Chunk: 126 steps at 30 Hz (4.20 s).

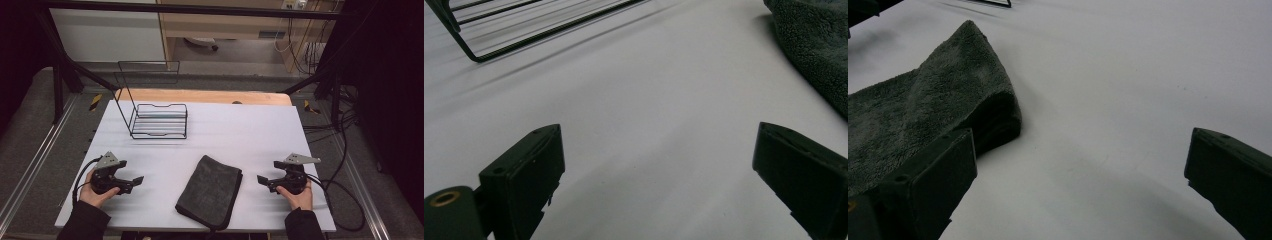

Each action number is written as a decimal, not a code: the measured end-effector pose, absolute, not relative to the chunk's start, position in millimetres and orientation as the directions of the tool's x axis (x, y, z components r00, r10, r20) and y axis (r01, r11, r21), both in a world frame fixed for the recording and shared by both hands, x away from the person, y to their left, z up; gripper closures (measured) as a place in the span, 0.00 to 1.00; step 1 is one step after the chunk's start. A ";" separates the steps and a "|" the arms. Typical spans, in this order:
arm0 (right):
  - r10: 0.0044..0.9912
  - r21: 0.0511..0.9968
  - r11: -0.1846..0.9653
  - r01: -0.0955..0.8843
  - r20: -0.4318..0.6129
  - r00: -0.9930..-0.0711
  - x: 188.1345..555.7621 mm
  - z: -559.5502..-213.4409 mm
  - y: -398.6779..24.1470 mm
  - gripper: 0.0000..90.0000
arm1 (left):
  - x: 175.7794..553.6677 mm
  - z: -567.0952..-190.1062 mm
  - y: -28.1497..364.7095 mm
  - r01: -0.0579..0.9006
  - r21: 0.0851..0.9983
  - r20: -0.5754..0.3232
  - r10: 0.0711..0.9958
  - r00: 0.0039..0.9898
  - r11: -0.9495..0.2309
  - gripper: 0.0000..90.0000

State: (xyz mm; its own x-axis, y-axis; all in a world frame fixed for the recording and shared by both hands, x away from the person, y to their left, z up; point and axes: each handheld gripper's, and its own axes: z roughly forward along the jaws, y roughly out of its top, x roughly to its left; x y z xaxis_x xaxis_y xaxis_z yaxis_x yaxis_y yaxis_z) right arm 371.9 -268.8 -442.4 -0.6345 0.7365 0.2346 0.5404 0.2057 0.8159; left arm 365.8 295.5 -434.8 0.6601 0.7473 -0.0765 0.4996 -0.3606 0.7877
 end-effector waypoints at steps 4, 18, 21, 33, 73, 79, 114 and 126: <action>0.737 0.819 0.203 0.537 0.233 -0.635 371.5 -442.1 -268.9 0.01 | 365.8 -433.7 294.5 0.501 0.791 -0.084 0.749 0.657 -0.351 0.08; 0.742 0.820 0.196 0.537 0.234 -0.628 370.5 -442.2 -266.8 0.02 | 365.2 -434.3 280.9 0.519 0.779 -0.106 0.741 0.663 -0.353 0.09; 0.743 0.820 0.193 0.539 0.237 -0.627 370.3 -441.7 -266.1 0.02 | 364.6 -434.0 273.6 0.527 0.771 -0.110 0.740 0.663 -0.358 0.10; 0.743 0.828 0.190 0.528 0.231 -0.628 370.3 -439.2 -260.5 0.02 | 354.0 -428.2 231.2 0.521 0.748 -0.103 0.704 0.702 -0.410 0.18; 0.651 0.776 0.385 0.499 0.155 -0.743 434.5 -439.0 -109.1 0.51 | 320.5 -442.9 151.5 0.636 0.621 -0.247 0.656 0.713 -0.458 0.78; 0.642 0.750 0.406 0.523 0.174 -0.747 440.4 -452.6 -105.0 0.61 | 317.4 -441.4 146.5 0.630 0.616 -0.220 0.664 0.714 -0.473 0.83; 0.586 0.780 0.420 0.464 0.157 -0.795 450.3 -439.6 -52.4 0.93 | 309.9 -431.5 169.9 0.608 0.644 -0.161 0.695 0.701 -0.464 0.94; 0.581 0.788 0.429 0.441 0.133 -0.803 454.5 -445.8 -35.0 0.76 | 306.4 -435.2 173.6 0.616 0.637 -0.154 0.706 0.691 -0.463 0.93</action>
